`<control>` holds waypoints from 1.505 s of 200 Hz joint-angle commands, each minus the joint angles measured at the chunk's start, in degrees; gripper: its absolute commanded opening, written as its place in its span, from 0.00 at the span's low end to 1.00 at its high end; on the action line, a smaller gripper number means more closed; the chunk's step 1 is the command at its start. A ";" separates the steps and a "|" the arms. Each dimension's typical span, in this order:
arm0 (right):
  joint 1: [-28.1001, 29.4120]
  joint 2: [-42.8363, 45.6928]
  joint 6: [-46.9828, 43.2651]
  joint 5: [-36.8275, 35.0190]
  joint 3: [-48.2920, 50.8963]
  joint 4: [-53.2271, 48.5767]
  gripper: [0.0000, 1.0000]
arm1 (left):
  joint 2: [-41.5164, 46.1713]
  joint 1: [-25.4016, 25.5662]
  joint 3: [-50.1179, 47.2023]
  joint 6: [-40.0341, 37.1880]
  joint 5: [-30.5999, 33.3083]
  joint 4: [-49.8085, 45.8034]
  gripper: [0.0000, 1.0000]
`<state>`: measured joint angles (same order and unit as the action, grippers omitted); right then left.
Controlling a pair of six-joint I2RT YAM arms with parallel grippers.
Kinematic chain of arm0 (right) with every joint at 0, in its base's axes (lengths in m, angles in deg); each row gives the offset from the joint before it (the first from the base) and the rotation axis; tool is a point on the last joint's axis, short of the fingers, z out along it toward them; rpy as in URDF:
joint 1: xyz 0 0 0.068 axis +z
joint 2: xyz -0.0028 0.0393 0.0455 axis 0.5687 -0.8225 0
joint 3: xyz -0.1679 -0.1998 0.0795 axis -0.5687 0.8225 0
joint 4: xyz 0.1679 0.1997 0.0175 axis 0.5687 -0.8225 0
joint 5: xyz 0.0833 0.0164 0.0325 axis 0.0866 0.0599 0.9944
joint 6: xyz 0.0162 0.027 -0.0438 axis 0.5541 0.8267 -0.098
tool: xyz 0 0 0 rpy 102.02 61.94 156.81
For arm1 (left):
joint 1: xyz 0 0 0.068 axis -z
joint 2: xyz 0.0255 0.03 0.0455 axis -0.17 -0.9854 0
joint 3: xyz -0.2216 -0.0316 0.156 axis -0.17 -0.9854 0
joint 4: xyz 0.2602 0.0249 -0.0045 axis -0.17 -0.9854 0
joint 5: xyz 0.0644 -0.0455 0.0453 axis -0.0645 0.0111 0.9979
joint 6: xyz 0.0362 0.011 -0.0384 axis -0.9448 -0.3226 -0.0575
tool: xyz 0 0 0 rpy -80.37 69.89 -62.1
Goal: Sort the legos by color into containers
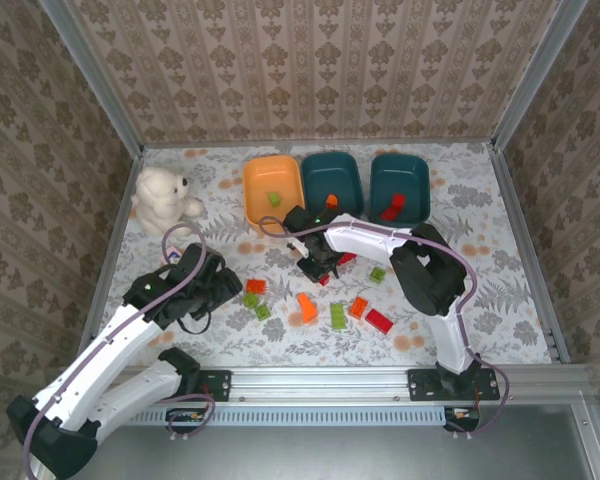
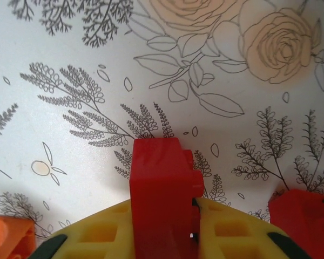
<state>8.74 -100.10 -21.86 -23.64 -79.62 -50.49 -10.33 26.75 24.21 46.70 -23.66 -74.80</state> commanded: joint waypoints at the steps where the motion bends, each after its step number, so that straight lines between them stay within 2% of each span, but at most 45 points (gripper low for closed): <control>1: -2.13 7.83 3.72 0.32 0.06 0.33 0.21 | -1.17 -0.50 1.90 -1.66 -0.34 1.38 0.71; 33: -10.11 17.24 8.55 -1.37 0.40 0.12 0.19 | -5.32 0.09 4.69 -6.22 -1.49 4.74 0.71; 56: -17.98 19.87 11.68 -4.37 0.25 -0.92 0.19 | -9.69 1.11 7.60 -9.15 -2.09 7.55 0.71; 85: -27.27 17.15 16.04 -9.99 -1.93 -3.12 0.19 | -15.85 2.46 11.94 -12.39 -2.81 10.46 0.71; 116: -33.13 9.06 19.40 -14.04 -8.59 -6.45 0.19 | -21.27 4.58 17.44 -16.59 -2.58 11.93 0.71; 167: -35.20 -6.33 21.68 -18.62 -22.89 -13.84 0.20 | -24.25 5.60 21.16 -18.77 -2.29 13.49 0.71; 223: -36.54 -10.49 23.27 -18.54 -23.74 -14.24 0.21 | -24.12 6.59 21.73 -21.93 -3.00 14.93 0.71; 258: -36.85 -11.49 23.08 -16.46 -23.20 -13.53 0.33 | -25.36 7.52 22.15 -26.70 -5.22 16.17 0.71; 277: -36.81 -11.25 22.88 -15.51 -23.61 -13.52 0.45 | -26.35 8.18 22.68 -29.88 -6.10 15.97 0.71; 301: -36.72 -9.07 22.95 -15.59 -23.22 -13.09 0.49 | -26.92 8.91 22.79 -32.85 -6.93 15.71 0.71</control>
<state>-27.98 -110.98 0.43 -39.84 -101.78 -62.30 -36.74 34.86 45.32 19.44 -28.80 -59.19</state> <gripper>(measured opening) 0.478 0.711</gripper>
